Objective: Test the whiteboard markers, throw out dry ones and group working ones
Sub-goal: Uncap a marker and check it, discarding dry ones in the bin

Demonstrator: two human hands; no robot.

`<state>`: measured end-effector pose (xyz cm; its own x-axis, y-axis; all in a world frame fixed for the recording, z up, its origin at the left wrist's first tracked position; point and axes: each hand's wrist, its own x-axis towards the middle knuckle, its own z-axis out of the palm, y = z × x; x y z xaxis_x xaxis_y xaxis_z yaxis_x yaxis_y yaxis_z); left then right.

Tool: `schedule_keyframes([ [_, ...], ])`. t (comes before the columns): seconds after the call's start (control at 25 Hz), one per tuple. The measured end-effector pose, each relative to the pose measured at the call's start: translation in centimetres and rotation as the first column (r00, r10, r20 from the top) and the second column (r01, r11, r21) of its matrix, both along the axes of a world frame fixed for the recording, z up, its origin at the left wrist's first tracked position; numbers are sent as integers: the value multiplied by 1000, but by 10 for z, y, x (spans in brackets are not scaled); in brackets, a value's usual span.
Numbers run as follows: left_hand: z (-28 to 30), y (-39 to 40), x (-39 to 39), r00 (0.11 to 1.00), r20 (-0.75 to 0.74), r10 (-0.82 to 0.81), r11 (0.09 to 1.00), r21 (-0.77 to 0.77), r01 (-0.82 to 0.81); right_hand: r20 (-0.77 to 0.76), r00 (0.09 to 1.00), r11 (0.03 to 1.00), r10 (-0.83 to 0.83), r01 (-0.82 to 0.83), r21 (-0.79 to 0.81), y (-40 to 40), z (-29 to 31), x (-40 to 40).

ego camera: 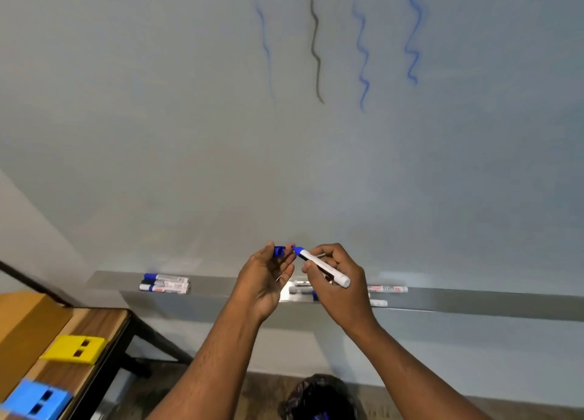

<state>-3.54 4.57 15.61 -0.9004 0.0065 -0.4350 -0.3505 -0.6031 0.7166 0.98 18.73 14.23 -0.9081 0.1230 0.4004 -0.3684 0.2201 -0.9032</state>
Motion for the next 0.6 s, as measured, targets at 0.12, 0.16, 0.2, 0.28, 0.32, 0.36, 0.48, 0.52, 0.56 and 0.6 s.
schedule_keyframes([
  [0.12,-9,-13,7,1000,4,1,999,50,-1,63,997,998,39,-36,-45,-15,-5,7],
  [0.16,-11,-18,9,1000,3,10,999,49,-10,80,996,998,46,-43,-44,-21,-7,8],
  [0.2,-13,-22,12,1000,6,15,999,51,-15,95,994,998,55,-51,-39,-27,-8,8],
  [0.28,-15,-30,18,1000,13,19,998,62,-20,130,988,997,78,-75,-31,-39,-11,10],
  [0.32,-16,-34,19,1000,15,22,998,60,-23,147,985,996,86,-83,-24,-45,-13,10],
  [0.36,-18,-40,21,999,18,28,998,54,-29,161,983,996,94,-93,-10,-52,-14,9],
  [0.48,-23,-57,24,998,31,58,996,59,-60,159,981,991,115,-123,45,-72,-17,7],
  [0.52,-24,-62,25,997,29,73,995,65,-75,160,980,991,115,-125,53,-79,-18,6],
  [0.56,-25,-69,26,996,25,90,993,70,-91,170,979,991,113,-123,49,-86,-19,4],
  [0.6,-27,-74,27,994,21,109,991,76,-111,186,976,992,110,-119,40,-93,-20,2],
])
